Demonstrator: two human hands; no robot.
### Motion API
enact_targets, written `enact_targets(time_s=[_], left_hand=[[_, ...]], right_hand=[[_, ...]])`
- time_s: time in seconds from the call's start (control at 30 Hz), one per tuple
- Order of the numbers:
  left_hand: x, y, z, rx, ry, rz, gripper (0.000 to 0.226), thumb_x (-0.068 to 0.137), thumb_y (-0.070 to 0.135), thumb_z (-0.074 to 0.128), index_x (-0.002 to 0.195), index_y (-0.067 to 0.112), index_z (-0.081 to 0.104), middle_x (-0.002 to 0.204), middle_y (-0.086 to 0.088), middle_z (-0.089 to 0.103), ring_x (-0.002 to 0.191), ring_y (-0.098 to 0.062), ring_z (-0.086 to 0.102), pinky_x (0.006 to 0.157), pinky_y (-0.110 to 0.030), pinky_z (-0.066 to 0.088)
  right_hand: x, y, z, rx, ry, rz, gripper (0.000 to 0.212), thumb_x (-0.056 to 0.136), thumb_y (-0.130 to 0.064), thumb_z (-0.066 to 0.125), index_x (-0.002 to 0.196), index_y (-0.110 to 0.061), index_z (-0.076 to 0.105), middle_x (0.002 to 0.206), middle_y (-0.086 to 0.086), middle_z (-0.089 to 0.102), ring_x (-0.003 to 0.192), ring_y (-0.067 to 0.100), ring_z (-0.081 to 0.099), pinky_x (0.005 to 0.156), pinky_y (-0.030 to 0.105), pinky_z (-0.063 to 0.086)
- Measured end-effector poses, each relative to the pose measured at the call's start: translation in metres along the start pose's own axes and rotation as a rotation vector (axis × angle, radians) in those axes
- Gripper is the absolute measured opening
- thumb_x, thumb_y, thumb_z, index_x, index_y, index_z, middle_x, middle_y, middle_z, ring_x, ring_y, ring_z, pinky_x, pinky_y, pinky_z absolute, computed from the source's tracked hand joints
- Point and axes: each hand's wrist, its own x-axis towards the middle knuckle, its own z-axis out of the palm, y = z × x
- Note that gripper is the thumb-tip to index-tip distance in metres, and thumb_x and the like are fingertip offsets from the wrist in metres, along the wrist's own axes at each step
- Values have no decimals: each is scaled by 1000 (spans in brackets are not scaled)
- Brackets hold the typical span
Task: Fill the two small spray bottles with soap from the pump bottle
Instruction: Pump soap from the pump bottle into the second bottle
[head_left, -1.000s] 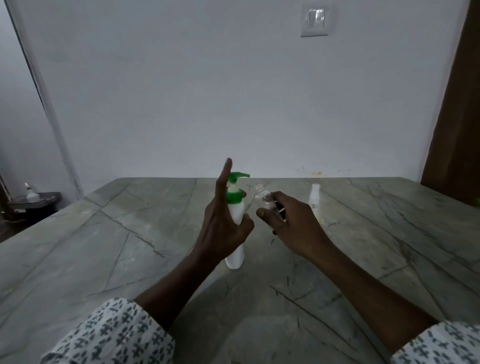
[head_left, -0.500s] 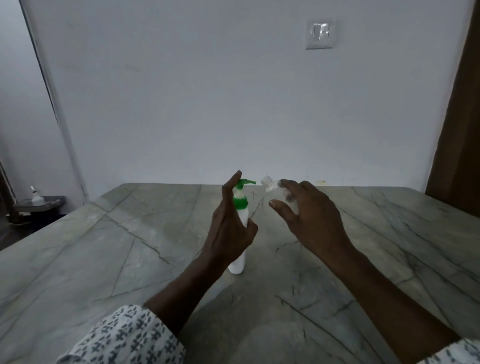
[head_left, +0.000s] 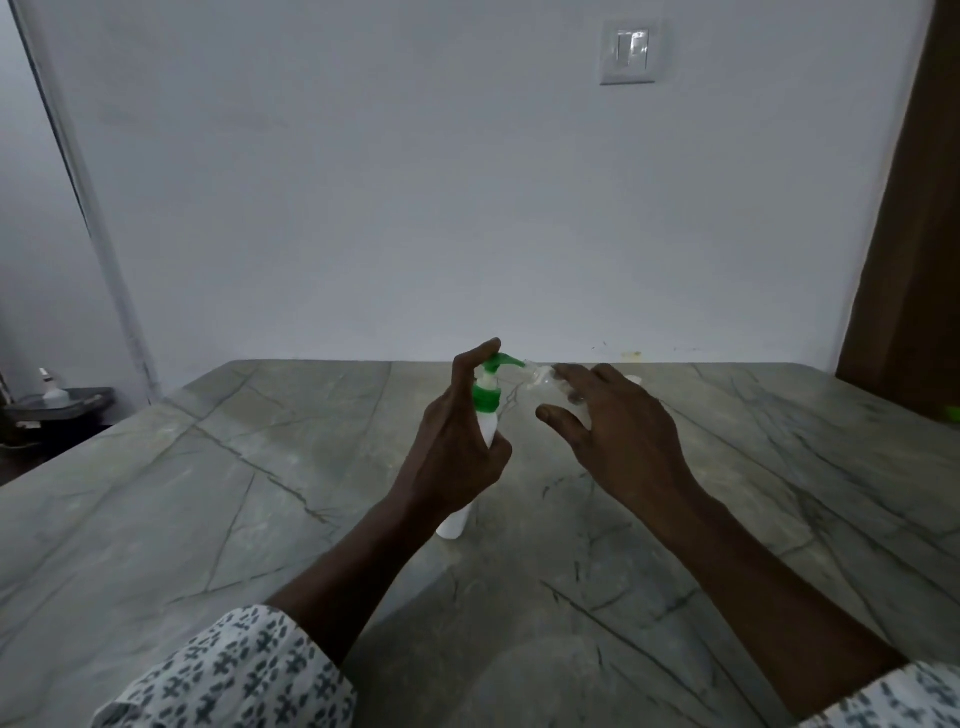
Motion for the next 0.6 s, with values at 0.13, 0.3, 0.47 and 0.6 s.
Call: enact_targets(time_s=[0.13,0.3,0.47,0.6], left_hand=[[0,0,1,32,-35,1,92,71,3,77,146,17,26,114,1,59,74,4,54,74,-1,43],[1,2,2,36,-5,13,87,69,0,77,142,14,31,116,-4,62,76,-5,54,71,4,41],[3,2,5,-1,13,-18,78,71,-2,76,136,13,37,107,5,56,78,-9,56,71,3,42],[2,1,5,5,-4,-18,79,72,-1,76,138,18,37,106,6,58,81,-12,60,70,0,44]], right_hand=[[-1,1,0,6,21,5,51,93,-50,54,138,-25,50,128,-1,60,112,20,60,84,33,49],[-3,1,3,36,19,21,51,93,-50,54,136,-24,52,123,0,63,107,19,62,82,30,47],[-4,0,6,79,-17,57,51,92,-50,57,136,-23,53,123,-1,64,107,16,61,79,23,39],[-6,1,9,118,-37,82,50,90,-50,60,132,-22,56,121,0,67,104,15,63,79,21,41]])
